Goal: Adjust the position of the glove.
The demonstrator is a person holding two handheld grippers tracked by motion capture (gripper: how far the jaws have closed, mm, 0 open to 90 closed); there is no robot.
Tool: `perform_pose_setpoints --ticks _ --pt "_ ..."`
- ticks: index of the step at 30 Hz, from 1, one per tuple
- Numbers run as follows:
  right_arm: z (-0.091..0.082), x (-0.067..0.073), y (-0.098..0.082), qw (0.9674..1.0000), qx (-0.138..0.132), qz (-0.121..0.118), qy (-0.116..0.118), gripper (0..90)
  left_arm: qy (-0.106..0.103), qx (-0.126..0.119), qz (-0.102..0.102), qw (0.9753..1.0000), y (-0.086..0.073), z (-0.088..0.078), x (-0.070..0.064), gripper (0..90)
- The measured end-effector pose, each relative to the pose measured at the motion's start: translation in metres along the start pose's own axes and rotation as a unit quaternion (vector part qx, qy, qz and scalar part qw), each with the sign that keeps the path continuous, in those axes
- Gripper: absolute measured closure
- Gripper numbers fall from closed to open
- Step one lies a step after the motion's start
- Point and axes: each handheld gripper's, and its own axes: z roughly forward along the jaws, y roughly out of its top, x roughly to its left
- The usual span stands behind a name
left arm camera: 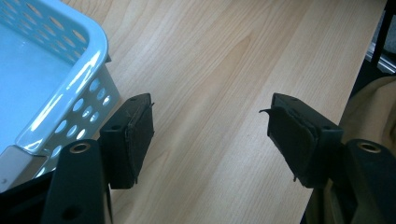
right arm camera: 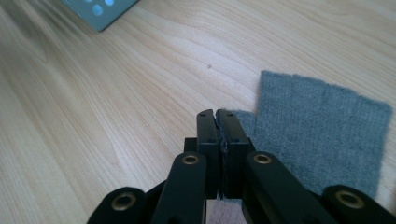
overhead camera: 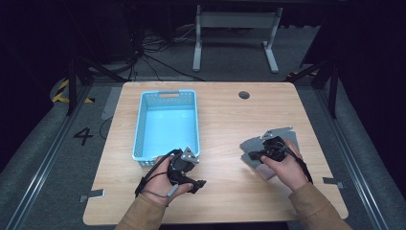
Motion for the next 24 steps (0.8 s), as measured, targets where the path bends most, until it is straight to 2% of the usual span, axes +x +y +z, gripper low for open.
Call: perform_pose_setpoints --ticks 8,11,17,24 --pt "0.011 0.003 0.001 0.9999 0.010 0.001 -0.011 90.0 0.005 0.001 0.004 1.0000 0.001 0.000 -0.001 32.1" --pt "0.016 0.002 0.001 0.9997 0.013 0.000 -0.021 90.0 0.006 0.001 0.006 1.0000 0.001 0.001 -0.001 32.2" --pt "0.025 -0.001 0.000 0.9995 0.020 0.003 -0.026 89.7 0.008 0.001 0.006 1.0000 0.001 0.002 0.000 32.6" --pt "0.029 -0.003 -0.001 0.9993 0.017 0.004 -0.034 90.0 0.008 0.002 0.006 0.9999 0.001 0.003 -0.001 32.6"
